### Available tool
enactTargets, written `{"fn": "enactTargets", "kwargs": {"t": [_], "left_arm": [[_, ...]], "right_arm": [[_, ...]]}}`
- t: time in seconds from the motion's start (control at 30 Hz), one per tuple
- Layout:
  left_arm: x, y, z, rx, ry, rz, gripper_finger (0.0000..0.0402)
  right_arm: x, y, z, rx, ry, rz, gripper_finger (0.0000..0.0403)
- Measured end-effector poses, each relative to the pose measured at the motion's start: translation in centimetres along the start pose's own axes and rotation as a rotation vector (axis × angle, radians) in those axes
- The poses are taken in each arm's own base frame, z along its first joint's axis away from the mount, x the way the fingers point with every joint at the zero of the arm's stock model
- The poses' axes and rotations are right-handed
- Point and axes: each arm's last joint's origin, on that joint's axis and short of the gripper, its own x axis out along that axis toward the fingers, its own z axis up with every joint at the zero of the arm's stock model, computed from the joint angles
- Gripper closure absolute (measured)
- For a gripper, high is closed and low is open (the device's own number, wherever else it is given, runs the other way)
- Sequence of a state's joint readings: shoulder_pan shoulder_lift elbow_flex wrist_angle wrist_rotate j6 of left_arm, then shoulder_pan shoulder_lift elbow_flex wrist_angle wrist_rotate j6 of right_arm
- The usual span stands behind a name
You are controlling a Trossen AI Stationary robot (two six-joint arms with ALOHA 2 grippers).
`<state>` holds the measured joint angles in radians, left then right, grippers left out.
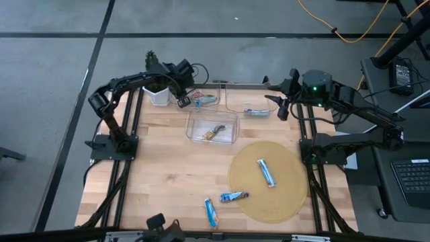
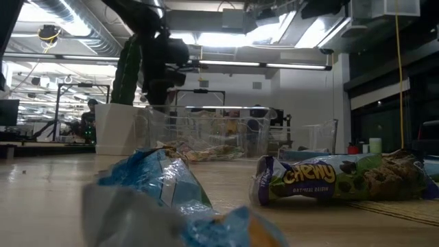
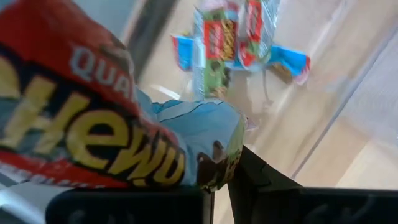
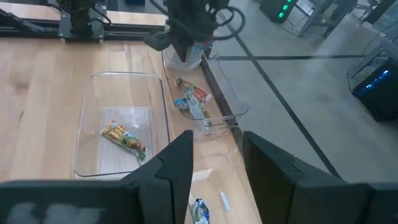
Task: Pick and place Granola Bars by type
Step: Put the red granola bar into the top left transparent bin, then put the yellow granola bar into the bottom transparent bin
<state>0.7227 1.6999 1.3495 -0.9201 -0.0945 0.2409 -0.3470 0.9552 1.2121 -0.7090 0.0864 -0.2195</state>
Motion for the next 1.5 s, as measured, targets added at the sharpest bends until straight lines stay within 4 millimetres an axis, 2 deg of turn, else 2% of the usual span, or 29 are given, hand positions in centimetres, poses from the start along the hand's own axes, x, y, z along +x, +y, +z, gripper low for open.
{"fn": "enactTargets", "kwargs": {"t": [0.13, 0.5, 1.0, 1.17, 1.3, 1.5], "left_arm": [[1.0, -0.4, -0.3, 0.001, 0.035, -0.025, 0.0388], [1.1, -0.4, 0.1, 0.053, 0.01, -0.014, 0.0378], [0.9, -0.5, -1.2, 0.106, 0.151, 0.027, 0.0248], [-0.6, -0.8, 0.1, 0.104, 0.088, 0.036, 0.0244], [-2.8, -1.5, 1.9, 0.133, -0.01, 0.049, 0.0253], [-7.0, -3.5, 4.5, 0.182, -0.176, 0.057, 0.0266]], "right_arm": [[0.2, 0.0, 0.0, 0.0, 0.006, 0.002, 0.0261], [0.4, 0.0, 0.0, -0.022, 0.013, 0.003, 0.0261], [0.4, 0.0, 0.0, -0.053, 0.016, 0.004, 0.0261], [0.4, 0.2, -0.6, -0.058, 0.078, 0.02, 0.0261], [0.3, 0.4, -1.5, -0.064, 0.161, 0.058, 0.0261], [-0.4, 2.2, -2.7, -0.025, 0.257, 0.382, 0.0261]]}}
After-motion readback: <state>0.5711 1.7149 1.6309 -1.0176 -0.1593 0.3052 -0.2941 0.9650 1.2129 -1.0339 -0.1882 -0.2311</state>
